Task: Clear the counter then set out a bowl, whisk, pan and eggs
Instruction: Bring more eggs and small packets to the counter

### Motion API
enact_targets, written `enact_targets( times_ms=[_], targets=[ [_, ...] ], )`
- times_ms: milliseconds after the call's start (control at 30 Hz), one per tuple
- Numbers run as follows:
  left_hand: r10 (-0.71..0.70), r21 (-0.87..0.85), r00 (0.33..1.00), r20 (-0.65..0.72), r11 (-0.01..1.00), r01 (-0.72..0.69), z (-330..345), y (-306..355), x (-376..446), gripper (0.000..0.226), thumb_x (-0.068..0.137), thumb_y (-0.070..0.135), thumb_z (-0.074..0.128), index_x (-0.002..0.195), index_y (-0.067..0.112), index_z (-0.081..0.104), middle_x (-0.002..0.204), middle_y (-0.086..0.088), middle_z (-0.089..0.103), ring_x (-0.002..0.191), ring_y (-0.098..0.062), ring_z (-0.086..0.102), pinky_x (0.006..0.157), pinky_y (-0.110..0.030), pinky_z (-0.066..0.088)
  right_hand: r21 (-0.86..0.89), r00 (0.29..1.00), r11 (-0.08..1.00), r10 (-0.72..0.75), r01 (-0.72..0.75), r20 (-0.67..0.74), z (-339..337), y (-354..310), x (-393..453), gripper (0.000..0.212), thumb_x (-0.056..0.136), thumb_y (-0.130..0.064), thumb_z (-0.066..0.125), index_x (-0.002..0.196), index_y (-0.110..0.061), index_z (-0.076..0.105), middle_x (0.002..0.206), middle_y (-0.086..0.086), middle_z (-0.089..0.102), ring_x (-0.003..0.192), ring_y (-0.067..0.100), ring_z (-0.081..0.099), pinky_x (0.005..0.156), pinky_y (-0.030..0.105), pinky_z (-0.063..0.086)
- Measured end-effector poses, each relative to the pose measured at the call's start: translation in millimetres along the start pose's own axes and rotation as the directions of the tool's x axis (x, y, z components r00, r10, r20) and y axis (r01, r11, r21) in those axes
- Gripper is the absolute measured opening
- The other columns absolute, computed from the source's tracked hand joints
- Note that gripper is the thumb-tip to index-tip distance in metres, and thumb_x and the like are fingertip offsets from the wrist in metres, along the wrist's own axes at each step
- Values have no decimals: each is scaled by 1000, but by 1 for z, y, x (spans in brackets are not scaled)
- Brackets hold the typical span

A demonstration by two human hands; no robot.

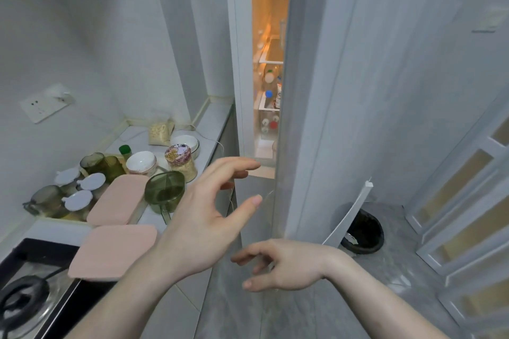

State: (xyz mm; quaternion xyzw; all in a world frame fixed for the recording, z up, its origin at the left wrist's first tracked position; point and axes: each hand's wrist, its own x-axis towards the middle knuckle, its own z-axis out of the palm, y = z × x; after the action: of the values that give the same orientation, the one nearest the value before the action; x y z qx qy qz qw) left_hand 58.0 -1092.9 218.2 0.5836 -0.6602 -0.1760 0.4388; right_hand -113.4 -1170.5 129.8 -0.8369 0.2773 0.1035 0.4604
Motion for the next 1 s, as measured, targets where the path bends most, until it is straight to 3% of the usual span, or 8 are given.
enact_targets(
  times_ms=[133,300,433,533,700,867,933,1000],
  targets=[
    [1,-2,999,34,1000,0,-20,-17,24,51,93,18,71,138,37,55,134,23,58,127,-3,55,103,-24,46,74,997,997,-18,24,-79,-6,-6,43,50,94,-45,70,141,-38,55,139,-19,61,116,0,62,101,22,48],
    [21,-6,992,124,1000,-20,-36,-38,39,66,96,21,66,152,40,37,147,30,45,136,7,45,109,-19,40,331,972,943,36,45,-233,-11,7,77,35,93,-30,75,127,-27,67,125,-7,72,100,6,71,92,26,56],
    [54,9,968,246,998,-59,-41,-62,49,78,98,29,63,159,42,17,163,30,18,150,6,21,123,-33,28,387,914,920,111,54,-391,-35,21,79,29,90,-28,75,119,-29,70,119,-9,74,95,9,72,95,32,57],
    [11,-12,966,259,1000,-8,-41,-82,66,85,98,35,62,161,43,6,164,33,6,152,7,13,125,-38,24,380,858,924,160,43,-487,-61,29,74,31,93,-25,74,123,-33,69,119,-19,72,100,15,71,98,31,56],
    [-68,-11,973,219,997,73,-37,-113,107,90,99,25,62,159,48,-1,166,28,13,152,6,15,125,-43,24,383,740,917,184,107,-647,-110,42,78,31,94,-20,73,120,-36,69,119,-26,70,97,1,70,90,23,52],
    [-185,-64,977,102,979,192,-24,-128,151,95,94,1,58,157,50,6,148,49,29,140,19,27,118,-23,29,352,687,915,128,197,-715,-153,54,92,33,93,-17,73,119,-37,68,122,-27,68,103,0,68,84,20,53],
    [-227,-80,972,68,969,232,-17,-133,173,95,95,1,57,157,52,6,145,51,31,140,19,29,119,-27,29,346,663,914,128,210,-738,-173,63,95,35,93,-17,74,120,-39,68,118,-23,69,102,-2,67,80,17,53],
    [-239,-70,970,55,968,242,-15,-139,188,93,95,10,57,157,54,4,152,43,30,143,15,27,120,-34,30,345,645,910,123,229,-754,-190,69,99,38,92,-17,75,121,-40,67,116,-19,69,105,-3,66,80,14,52]
  ],
)
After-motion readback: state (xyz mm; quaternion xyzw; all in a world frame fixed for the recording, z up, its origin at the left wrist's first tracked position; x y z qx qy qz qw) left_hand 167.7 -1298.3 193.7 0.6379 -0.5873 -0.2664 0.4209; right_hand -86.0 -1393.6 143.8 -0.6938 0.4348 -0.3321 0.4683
